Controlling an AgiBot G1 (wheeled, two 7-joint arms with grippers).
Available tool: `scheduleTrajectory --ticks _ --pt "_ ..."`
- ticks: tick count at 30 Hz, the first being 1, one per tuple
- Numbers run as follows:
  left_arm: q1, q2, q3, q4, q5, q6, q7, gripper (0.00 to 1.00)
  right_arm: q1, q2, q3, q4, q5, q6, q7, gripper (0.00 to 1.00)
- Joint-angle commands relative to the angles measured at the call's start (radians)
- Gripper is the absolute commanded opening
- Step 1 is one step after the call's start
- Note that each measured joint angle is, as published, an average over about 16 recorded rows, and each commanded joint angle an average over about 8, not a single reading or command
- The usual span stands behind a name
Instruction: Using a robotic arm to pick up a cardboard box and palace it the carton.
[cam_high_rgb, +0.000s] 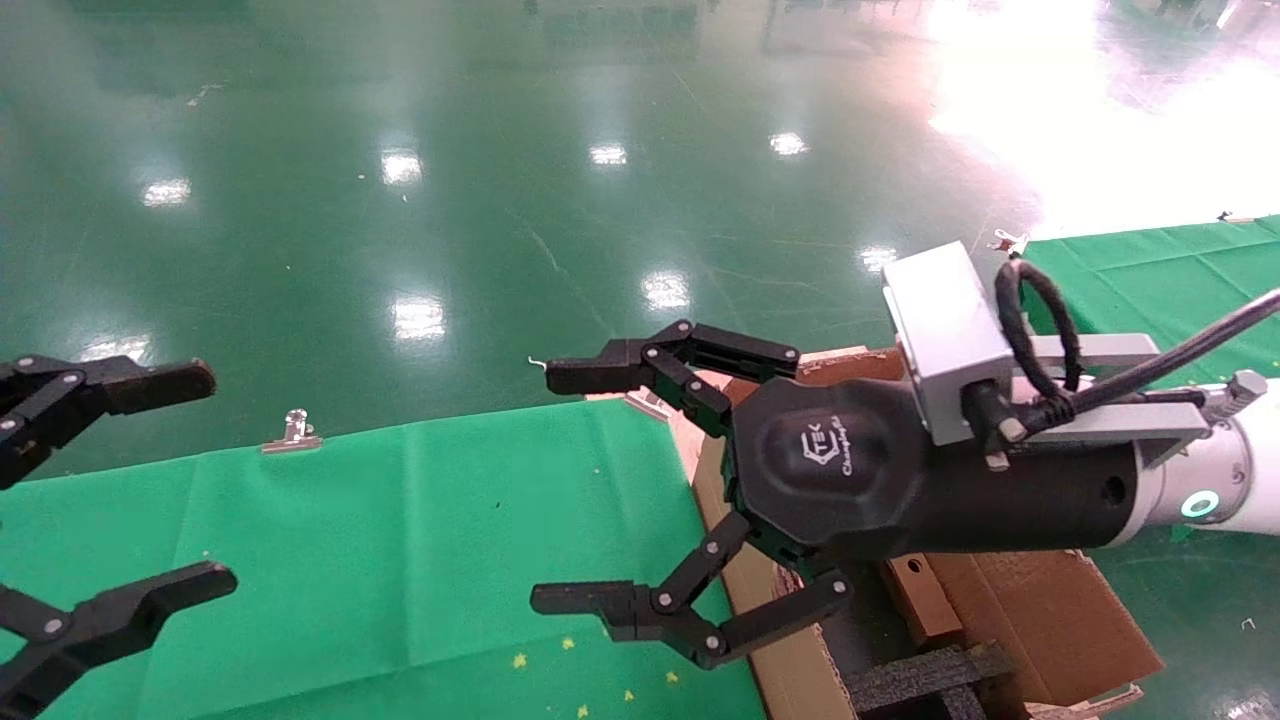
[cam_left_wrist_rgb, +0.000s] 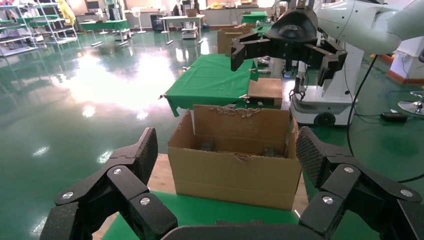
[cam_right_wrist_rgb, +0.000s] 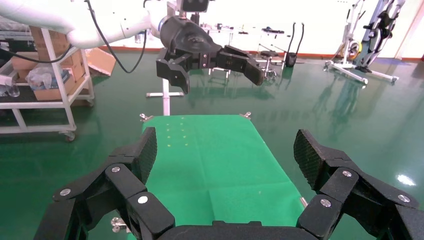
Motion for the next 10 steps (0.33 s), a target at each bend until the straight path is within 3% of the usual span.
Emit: scheduleTrajectory --ticks 1,10 --pt "0.000 0.000 0.000 0.000 0.000 0.000 0.000 1.00 0.003 0.000 -0.004 0.000 -0.004 0.002 0.004 1.00" --pt "0.000 0.000 0.000 0.000 0.000 0.000 0.000 1.00 0.010 0.000 -0.013 0.000 -0.016 0.008 0.013 1.00"
